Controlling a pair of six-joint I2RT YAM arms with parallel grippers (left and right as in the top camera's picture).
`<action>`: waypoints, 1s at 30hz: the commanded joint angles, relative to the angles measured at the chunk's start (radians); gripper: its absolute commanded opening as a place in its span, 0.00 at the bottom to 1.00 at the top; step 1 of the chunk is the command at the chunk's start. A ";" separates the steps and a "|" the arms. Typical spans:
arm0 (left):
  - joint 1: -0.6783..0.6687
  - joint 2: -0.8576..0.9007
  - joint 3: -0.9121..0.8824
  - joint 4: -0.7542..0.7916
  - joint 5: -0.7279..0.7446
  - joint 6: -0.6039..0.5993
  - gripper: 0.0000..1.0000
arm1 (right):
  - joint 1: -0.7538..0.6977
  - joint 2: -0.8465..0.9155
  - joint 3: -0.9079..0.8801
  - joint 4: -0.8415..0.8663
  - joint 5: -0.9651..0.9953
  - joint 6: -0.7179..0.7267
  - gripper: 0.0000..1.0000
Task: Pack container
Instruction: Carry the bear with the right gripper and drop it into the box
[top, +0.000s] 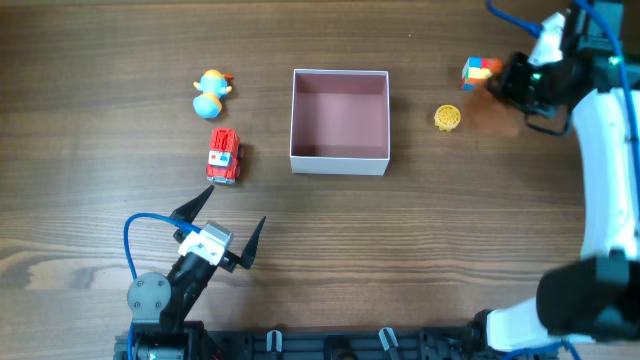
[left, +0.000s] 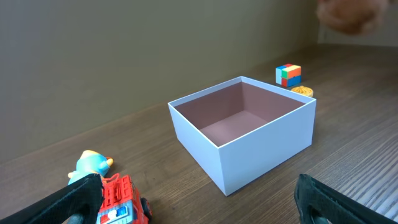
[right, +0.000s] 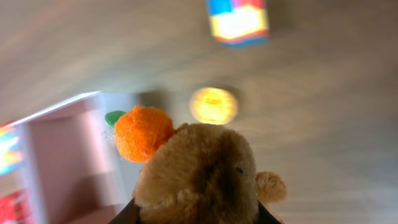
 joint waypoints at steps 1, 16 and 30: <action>0.005 -0.008 -0.004 -0.001 0.005 0.016 1.00 | 0.163 -0.080 0.021 0.090 -0.084 0.060 0.29; 0.005 -0.008 -0.004 -0.001 0.005 0.016 1.00 | 0.503 0.301 0.016 0.293 0.131 0.138 0.37; 0.005 -0.008 -0.004 -0.001 0.005 0.016 1.00 | 0.473 0.342 0.059 0.310 0.137 0.098 0.68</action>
